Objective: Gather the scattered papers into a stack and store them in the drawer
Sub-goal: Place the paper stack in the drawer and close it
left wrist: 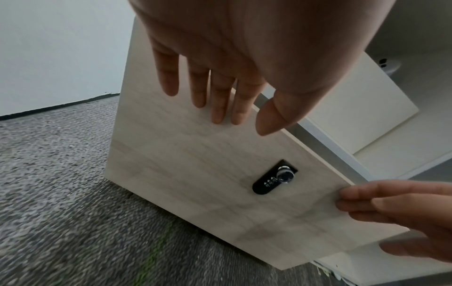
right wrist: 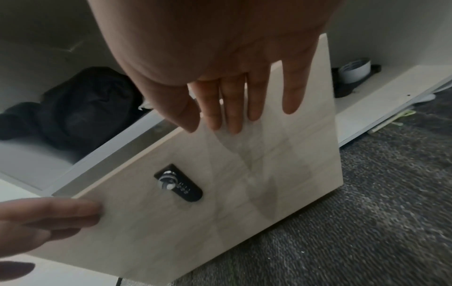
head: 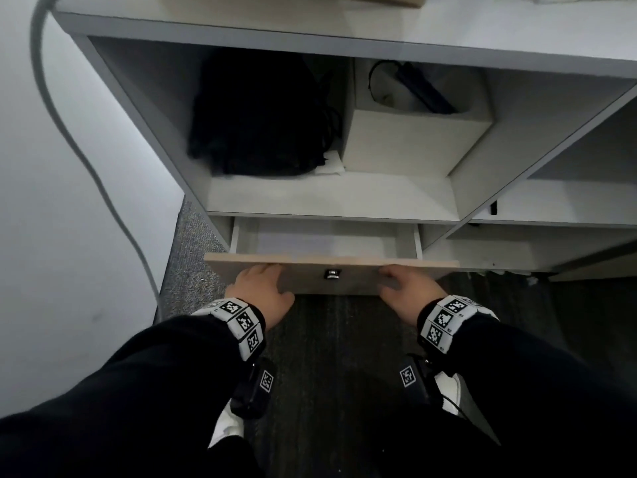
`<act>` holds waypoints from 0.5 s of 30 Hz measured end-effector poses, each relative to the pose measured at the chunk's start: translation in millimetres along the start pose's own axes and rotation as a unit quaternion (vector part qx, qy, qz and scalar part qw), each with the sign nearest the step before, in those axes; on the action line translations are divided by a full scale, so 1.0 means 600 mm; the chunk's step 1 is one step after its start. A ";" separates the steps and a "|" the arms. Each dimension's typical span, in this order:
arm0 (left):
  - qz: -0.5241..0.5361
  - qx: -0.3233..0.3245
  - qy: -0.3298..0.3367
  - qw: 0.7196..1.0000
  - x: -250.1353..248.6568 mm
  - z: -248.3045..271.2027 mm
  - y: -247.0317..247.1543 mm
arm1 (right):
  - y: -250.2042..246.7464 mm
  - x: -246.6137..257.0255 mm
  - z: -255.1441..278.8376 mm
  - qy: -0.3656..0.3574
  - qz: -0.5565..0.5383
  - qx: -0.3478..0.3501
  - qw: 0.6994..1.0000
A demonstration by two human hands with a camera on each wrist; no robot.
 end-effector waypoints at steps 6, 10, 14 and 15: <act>0.014 -0.061 -0.015 0.998 0.016 -0.059 -0.034 | -0.015 0.015 -0.054 -0.046 -0.020 -0.067 0.997; 0.010 -0.049 -0.018 0.999 0.011 -0.078 -0.033 | -0.007 0.017 -0.069 -0.042 -0.016 -0.057 0.997; 0.021 -0.022 -0.018 0.999 0.010 -0.085 -0.037 | -0.011 0.014 -0.064 -0.046 -0.031 -0.039 0.998; 0.035 -0.020 -0.022 0.999 0.010 -0.081 -0.040 | -0.012 0.012 -0.058 -0.044 -0.037 -0.034 0.998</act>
Point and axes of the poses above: each hand's wrist, its own z-axis away from the middle knuckle, its own y-axis out of the palm, x = y × z, the point moved 7 cm from there along -z, towards the middle knuckle, and after that the axes turned 8 degrees about y, right-handed, at the moved point
